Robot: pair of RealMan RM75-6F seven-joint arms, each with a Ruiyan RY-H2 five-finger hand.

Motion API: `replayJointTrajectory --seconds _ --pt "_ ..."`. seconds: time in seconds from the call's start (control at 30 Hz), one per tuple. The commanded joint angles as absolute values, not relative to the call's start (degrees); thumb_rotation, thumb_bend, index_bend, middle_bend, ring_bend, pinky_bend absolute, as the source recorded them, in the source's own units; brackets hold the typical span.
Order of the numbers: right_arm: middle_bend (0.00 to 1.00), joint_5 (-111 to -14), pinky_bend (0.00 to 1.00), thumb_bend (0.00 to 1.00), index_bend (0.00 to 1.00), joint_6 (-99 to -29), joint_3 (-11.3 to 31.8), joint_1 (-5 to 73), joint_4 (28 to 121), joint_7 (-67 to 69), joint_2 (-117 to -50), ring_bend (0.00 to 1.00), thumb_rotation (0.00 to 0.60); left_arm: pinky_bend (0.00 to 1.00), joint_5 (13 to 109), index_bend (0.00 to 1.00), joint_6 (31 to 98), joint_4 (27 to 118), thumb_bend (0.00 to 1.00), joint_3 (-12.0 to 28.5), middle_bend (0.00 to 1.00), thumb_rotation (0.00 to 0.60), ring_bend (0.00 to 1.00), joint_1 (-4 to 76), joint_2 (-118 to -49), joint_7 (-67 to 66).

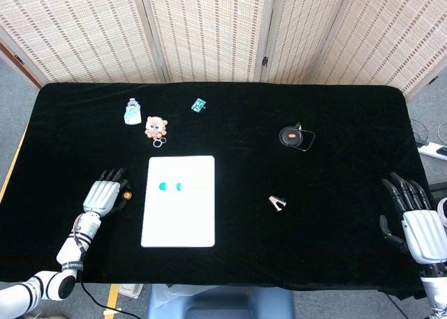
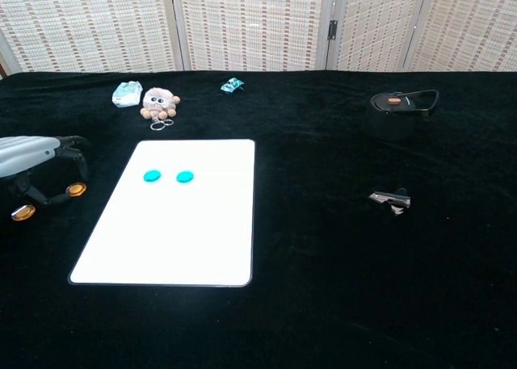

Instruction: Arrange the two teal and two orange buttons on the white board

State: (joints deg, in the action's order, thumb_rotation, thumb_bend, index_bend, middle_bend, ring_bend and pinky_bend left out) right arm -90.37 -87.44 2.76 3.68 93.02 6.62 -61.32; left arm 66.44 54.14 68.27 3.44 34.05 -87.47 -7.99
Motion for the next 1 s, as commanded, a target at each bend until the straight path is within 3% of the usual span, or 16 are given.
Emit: replayJointTrajectory --seconds 0.03,1.0 --pt "0.0 -90.4 0.0 0.59 0.0 -87.5 2.7 3.6 93.1 6.5 -61.3 0.03 0.547 0.0 66.9 0.39 54.1 67.8 0.46 3.5 0.07 0.6 0.0 33.8 -87.8 -7.4" --pt "0.0 -90.1 0.0 0.59 0.0 -87.5 2.8 3.6 94.2 5.5 -61.0 0.03 0.545 0.0 70.5 0.49 54.5 63.8 0.46 4.9 0.08 0.6 0.0 32.5 -90.7 -3.8"
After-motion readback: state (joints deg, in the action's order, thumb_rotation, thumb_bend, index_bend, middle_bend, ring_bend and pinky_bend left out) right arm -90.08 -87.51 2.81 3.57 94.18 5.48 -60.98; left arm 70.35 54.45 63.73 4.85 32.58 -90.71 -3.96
